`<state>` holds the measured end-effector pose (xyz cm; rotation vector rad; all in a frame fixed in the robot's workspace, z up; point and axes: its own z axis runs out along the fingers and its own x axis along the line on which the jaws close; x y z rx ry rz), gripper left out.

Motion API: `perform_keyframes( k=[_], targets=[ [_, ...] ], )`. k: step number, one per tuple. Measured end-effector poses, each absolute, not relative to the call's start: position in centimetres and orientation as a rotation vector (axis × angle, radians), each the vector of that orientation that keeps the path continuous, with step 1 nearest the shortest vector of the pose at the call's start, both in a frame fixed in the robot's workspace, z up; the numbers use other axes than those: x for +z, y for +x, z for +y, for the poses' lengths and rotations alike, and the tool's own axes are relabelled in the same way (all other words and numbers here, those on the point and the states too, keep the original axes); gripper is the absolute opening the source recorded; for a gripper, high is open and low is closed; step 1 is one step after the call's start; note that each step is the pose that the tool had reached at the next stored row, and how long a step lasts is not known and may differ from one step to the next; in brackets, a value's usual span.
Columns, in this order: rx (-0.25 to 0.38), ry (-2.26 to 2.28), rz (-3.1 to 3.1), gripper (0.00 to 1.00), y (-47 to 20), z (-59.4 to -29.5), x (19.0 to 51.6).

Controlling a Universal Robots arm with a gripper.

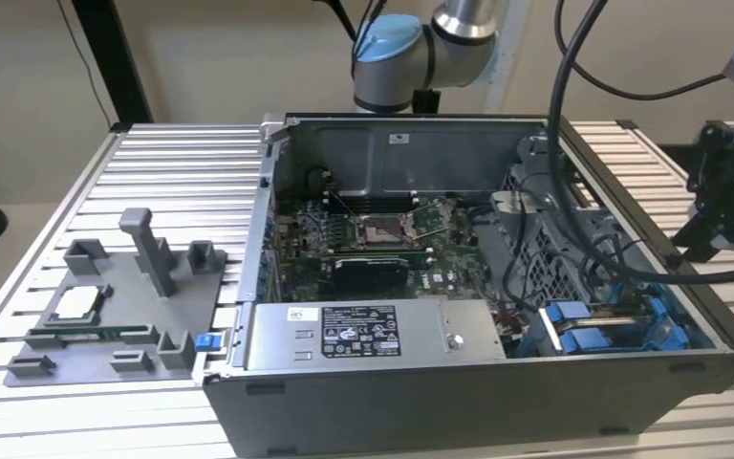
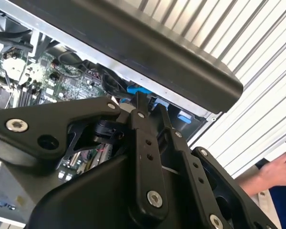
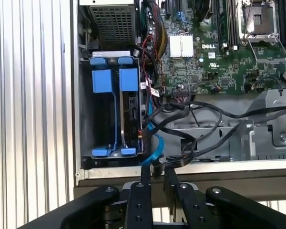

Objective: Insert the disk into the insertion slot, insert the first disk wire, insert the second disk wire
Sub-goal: 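Insert the second disk wire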

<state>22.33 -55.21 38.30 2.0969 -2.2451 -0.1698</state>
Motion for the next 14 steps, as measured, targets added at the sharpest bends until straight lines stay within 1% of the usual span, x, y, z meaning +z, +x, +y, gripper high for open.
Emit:
perform_keyframes(
  k=[3,4,14],
  targets=[
    [-0.157,2.094,-2.236,0.00,22.43,-55.09,38.13],
    [-0.155,2.094,-2.235,1.00,22.43,-55.00,38.08],
    [-0.160,2.076,-2.217,1.00,22.46,-54.66,37.69]
  ],
)
